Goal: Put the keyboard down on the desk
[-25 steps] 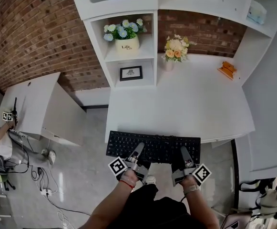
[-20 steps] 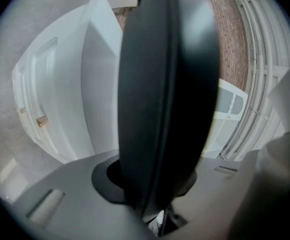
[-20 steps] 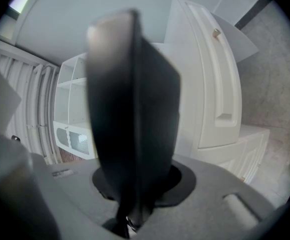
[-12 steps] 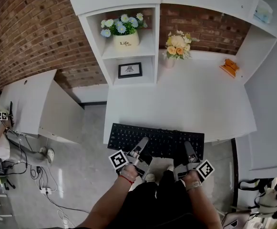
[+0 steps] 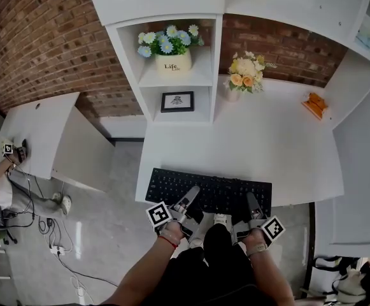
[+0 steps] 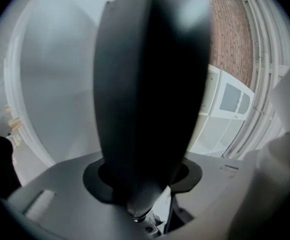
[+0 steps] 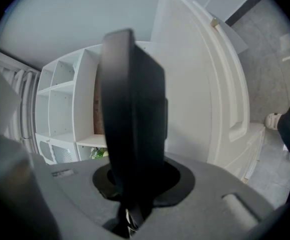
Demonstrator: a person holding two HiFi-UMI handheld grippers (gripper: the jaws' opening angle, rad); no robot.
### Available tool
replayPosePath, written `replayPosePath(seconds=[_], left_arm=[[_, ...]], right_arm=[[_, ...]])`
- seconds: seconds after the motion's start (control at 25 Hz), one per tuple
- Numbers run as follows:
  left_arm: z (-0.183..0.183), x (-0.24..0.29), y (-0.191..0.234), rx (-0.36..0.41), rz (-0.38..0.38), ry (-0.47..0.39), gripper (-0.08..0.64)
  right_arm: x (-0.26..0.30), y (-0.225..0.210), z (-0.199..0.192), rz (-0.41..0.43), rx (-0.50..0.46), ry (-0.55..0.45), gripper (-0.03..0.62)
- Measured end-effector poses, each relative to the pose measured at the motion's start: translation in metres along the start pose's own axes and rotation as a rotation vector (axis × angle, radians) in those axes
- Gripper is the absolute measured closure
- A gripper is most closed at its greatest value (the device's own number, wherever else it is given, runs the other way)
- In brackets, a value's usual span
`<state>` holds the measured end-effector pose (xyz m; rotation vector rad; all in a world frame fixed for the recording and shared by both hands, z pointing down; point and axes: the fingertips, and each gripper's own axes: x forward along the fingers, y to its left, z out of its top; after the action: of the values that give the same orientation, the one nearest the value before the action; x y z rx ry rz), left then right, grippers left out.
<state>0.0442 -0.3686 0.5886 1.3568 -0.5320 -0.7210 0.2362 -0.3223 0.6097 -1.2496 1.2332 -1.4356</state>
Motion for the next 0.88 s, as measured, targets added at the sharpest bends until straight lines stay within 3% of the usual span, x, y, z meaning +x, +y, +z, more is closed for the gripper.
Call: replayPosePath(seconds=[0.52,0.88], left_arm=[[0.017,0.067,0.014,-0.016,0.044,0.005,0.339],[0.027,0.086,0.021,-0.034,0.081,0.019,0.299]], right_arm=[[0.064,-0.006,0.042,-0.06,0.039,0.024,0.526],[0.095,-0.012,0.054,-0.088,0.032,0.053,0.526]])
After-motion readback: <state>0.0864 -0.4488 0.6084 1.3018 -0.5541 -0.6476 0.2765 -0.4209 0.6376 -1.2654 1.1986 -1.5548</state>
